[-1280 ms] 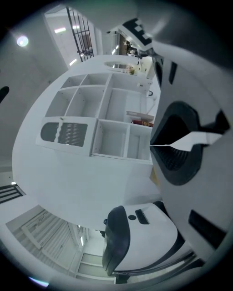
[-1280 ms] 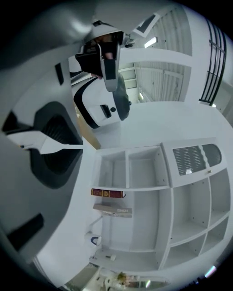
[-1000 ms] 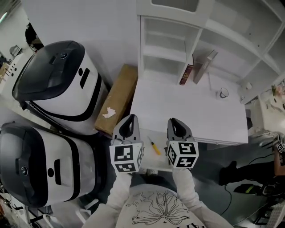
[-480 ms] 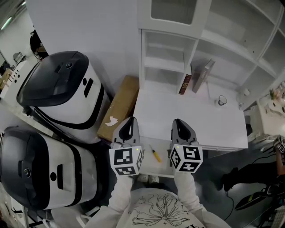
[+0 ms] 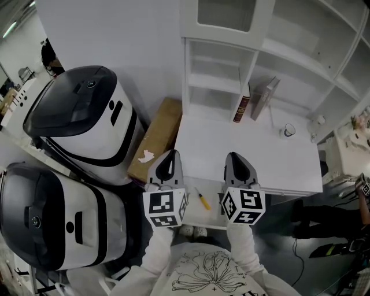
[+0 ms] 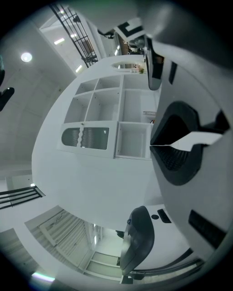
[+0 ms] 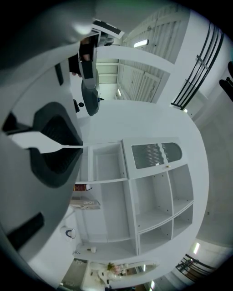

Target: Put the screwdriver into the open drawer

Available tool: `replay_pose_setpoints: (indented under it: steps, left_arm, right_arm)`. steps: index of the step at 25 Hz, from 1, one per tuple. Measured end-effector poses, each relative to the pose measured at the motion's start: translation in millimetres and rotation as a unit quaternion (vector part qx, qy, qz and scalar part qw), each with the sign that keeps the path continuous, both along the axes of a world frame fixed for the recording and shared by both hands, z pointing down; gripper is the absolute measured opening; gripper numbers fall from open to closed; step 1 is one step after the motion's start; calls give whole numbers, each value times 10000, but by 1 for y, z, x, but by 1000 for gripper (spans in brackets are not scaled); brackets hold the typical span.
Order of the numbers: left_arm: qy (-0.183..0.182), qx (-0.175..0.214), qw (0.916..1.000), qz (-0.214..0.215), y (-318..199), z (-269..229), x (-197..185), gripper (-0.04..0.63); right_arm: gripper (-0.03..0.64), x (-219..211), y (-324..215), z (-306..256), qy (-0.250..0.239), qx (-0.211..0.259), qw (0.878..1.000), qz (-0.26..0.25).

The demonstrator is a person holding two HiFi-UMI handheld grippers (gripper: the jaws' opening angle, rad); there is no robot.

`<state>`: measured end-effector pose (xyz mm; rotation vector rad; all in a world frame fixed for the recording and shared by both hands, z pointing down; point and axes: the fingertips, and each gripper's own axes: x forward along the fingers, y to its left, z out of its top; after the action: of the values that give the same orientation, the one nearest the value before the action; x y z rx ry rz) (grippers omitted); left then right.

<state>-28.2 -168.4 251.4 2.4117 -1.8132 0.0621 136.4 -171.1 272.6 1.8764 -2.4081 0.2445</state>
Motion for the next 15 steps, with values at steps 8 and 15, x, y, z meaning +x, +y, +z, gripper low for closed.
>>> replay_pose_setpoints:
  steps: [8, 15]
  left_arm:
    - [10, -16, 10000, -10, 1, 2, 2, 9]
    - [10, -46, 10000, 18, 4, 5, 6, 9]
  right_arm:
    - [17, 2, 0, 0, -28, 54, 10000, 12]
    - [17, 3, 3, 0, -34, 90, 10000, 16]
